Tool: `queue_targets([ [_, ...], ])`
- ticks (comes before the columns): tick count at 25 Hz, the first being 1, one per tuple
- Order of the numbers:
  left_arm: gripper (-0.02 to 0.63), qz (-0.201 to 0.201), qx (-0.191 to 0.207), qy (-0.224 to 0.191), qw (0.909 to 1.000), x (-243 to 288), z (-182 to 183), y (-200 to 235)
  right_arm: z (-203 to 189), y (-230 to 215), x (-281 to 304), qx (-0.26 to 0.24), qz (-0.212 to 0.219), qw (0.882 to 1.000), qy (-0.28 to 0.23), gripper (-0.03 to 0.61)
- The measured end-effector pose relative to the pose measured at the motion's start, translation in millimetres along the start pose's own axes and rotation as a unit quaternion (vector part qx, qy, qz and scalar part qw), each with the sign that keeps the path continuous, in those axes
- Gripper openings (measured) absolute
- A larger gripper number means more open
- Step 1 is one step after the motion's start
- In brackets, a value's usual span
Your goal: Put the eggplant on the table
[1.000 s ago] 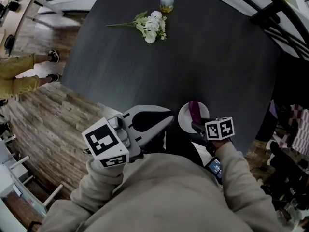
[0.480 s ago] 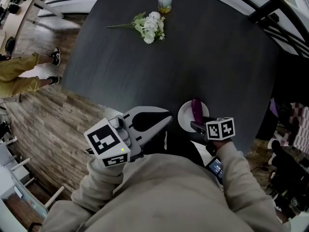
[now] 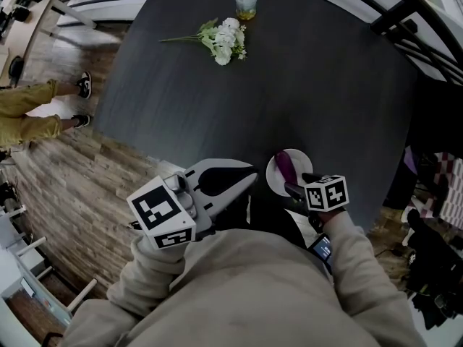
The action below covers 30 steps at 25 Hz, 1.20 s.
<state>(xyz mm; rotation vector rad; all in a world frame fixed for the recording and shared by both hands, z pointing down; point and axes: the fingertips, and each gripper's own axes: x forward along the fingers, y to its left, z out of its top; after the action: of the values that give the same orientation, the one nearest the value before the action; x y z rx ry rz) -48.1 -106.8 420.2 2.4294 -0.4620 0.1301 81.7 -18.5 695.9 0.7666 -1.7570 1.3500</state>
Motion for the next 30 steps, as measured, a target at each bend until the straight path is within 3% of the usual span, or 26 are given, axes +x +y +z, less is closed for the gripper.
queue_targets([
  [8, 0.005, -0.002, 0.015, 0.006, 0.9999, 1.6, 6.0, -5.8, 7.5, -8.1, -34.3, 0.004, -0.007, 1.0, -0.027, 0.287],
  [12, 0.005, -0.009, 0.034, 0.012, 0.9993, 5.0, 17.1, -11.9, 24.4, -20.3, -87.4, 0.018, -0.003, 0.997, -0.08, 0.285],
  [15, 0.005, -0.027, 0.057, 0.013, 0.9979, 15.0, 33.6, -20.5, 48.1, -14.3, -140.5, 0.013, 0.019, 0.988, -0.152, 0.252],
  [19, 0.005, -0.065, 0.05, 0.002, 0.9966, 33.8, 62.1, -41.1, 82.1, 17.2, -219.6, -0.055, 0.035, 0.956, -0.285, 0.045],
  [26, 0.005, -0.124, 0.111, 0.002, 0.986, 65.9, 95.6, -91.4, 104.2, 95.4, -330.3, -0.136, 0.086, 0.877, -0.452, 0.015],
  [30, 0.005, -0.158, 0.148, -0.023, 0.976, 74.3, 121.3, -120.0, 104.0, 131.4, -389.7, -0.204, 0.068, 0.831, -0.512, 0.014],
])
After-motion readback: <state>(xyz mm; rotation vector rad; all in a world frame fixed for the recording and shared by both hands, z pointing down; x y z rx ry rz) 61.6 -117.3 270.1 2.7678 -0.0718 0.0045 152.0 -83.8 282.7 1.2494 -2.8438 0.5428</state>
